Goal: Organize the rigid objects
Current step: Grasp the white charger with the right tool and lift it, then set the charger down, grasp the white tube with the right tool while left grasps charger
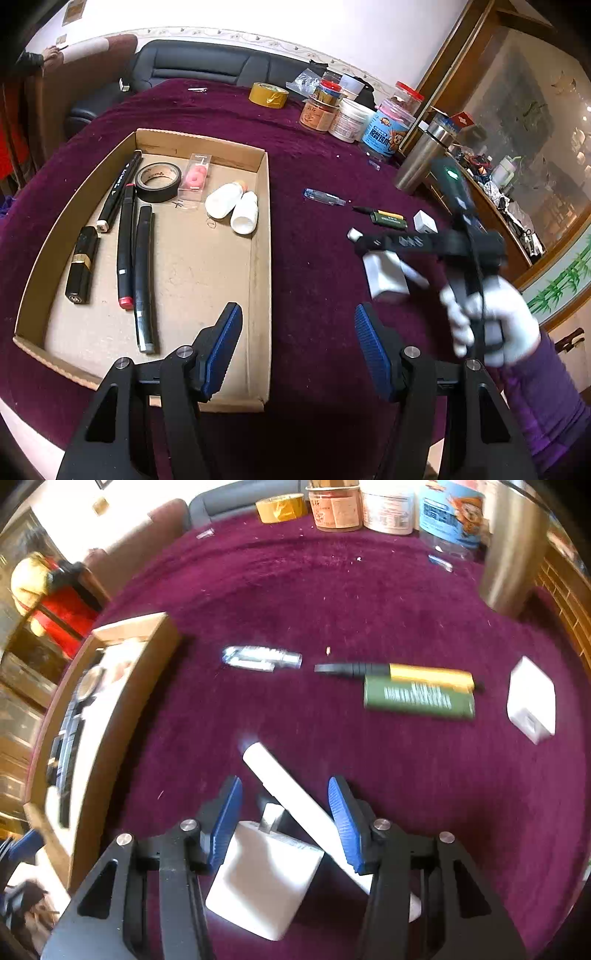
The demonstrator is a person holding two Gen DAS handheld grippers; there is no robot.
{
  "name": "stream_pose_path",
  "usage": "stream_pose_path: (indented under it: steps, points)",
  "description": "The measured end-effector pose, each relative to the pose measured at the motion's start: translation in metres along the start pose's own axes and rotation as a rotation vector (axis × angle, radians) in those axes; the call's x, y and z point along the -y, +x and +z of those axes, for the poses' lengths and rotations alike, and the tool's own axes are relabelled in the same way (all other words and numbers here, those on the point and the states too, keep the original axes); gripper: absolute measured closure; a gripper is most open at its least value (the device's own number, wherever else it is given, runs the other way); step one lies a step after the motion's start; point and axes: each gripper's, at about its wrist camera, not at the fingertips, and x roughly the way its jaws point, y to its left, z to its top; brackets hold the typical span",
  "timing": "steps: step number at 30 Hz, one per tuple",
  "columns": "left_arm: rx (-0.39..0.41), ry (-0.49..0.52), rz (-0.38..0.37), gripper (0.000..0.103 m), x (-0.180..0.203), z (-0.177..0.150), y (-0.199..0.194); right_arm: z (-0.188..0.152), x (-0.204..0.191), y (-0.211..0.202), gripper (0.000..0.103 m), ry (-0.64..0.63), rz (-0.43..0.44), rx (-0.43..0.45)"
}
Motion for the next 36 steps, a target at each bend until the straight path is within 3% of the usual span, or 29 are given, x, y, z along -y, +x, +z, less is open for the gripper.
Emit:
stream_pose_path:
  steps: [2, 4, 7, 11, 15, 18, 22, 26, 29, 36]
  points:
    - [-0.003, 0.004, 0.003, 0.046, 0.005, -0.003, -0.001, -0.013, 0.01, -0.026, 0.056, 0.043, 0.069, 0.062]
    - [-0.007, 0.019, 0.003, 0.046, 0.012, -0.006, -0.003, -0.023, 0.018, -0.053, 0.055, 0.055, 0.082, 0.137]
    - [-0.02, 0.042, 0.0, 0.046, 0.024, -0.009, 0.001, -0.035, 0.024, -0.08, 0.055, 0.016, -0.016, 0.207]
    - [-0.072, 0.058, -0.019, 0.046, 0.043, -0.016, 0.016, -0.05, 0.02, -0.066, 0.055, -0.098, -0.104, 0.153]
    - [-0.109, 0.061, -0.028, 0.046, 0.059, -0.02, 0.026, -0.06, 0.003, -0.034, 0.055, -0.26, -0.244, 0.09]
    - [-0.109, 0.081, -0.017, 0.046, 0.07, -0.023, 0.026, -0.054, 0.0, -0.02, 0.069, -0.284, -0.254, 0.103]
    - [-0.111, 0.1, 0.001, 0.046, 0.081, -0.024, 0.026, -0.041, 0.008, -0.012, 0.075, -0.229, -0.188, 0.127]
    - [-0.118, 0.117, 0.026, 0.046, 0.086, -0.024, 0.03, -0.043, 0.027, -0.023, 0.091, -0.134, -0.194, 0.113]
    - [-0.125, 0.117, 0.034, 0.046, 0.087, -0.021, 0.037, -0.058, 0.062, -0.045, 0.091, -0.006, -0.225, 0.108]
    - [-0.143, 0.119, 0.03, 0.046, 0.107, -0.004, 0.082, -0.095, 0.097, -0.075, 0.091, 0.128, -0.138, 0.104]
